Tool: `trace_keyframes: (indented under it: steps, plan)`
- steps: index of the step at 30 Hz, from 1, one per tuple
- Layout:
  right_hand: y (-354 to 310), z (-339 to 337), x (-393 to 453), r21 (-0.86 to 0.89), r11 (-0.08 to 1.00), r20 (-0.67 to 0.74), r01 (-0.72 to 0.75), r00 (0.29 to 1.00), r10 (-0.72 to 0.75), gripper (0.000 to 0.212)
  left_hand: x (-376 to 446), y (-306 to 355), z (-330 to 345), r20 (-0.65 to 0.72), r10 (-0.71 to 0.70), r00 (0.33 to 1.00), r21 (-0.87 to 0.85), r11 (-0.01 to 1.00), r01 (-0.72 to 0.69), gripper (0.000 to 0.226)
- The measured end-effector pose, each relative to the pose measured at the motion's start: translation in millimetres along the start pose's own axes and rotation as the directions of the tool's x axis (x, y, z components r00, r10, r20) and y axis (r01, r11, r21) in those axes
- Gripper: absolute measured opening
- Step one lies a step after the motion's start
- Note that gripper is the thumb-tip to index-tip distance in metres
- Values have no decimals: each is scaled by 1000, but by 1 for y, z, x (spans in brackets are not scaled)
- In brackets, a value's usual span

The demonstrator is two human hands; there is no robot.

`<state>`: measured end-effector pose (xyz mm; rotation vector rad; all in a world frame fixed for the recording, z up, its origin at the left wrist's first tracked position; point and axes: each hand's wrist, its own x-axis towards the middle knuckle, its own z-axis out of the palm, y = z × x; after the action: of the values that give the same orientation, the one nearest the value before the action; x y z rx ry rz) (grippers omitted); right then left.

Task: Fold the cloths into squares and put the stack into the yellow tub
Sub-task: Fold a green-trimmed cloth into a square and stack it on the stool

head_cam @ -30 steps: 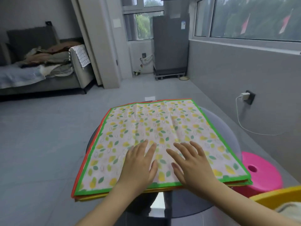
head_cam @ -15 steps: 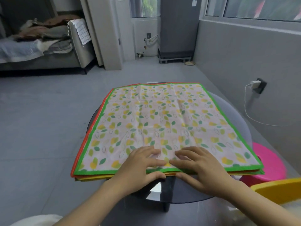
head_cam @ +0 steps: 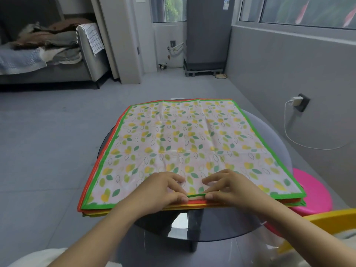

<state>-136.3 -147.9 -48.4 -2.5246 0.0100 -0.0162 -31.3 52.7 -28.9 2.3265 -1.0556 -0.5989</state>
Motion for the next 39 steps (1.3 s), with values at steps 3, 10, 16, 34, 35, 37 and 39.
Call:
trace_keyframes:
  steps: [3, 10, 16, 34, 35, 37, 39]
  plan:
    - [-9, -3, -1, -8, 996, -109, -88, 990, 87, 18, -2, 9, -6, -14, -26, 1000, 71, 997, 26, 12]
    - [-39, -28, -6, -302, 945, -255, -122, 966, 43, 26, -9, 35, -28, -177, 27, 984, 209, 978, 10, 18]
    - [-60, -66, -7, -357, 930, -203, -89, 979, 15, 23, -15, 56, -55, -186, 79, 979, 247, 968, -31, 16]
    - [25, -35, 132, -365, 926, -455, -97, 887, -86, 14, 119, -19, -57, -415, 57, 908, 245, 968, 51, 22]
    - [30, -31, 138, -363, 925, -464, -109, 882, -78, 15, 124, -23, -54, -429, 52, 902, 236, 970, 56, 23]
    - [39, -26, 148, -369, 920, -477, -131, 876, -66, 14, 135, -27, -47, -466, 58, 883, 256, 964, 72, 24]
    - [48, -23, 151, -364, 918, -482, -158, 875, -41, 14, 143, -29, -41, -481, 71, 874, 306, 948, 91, 29]
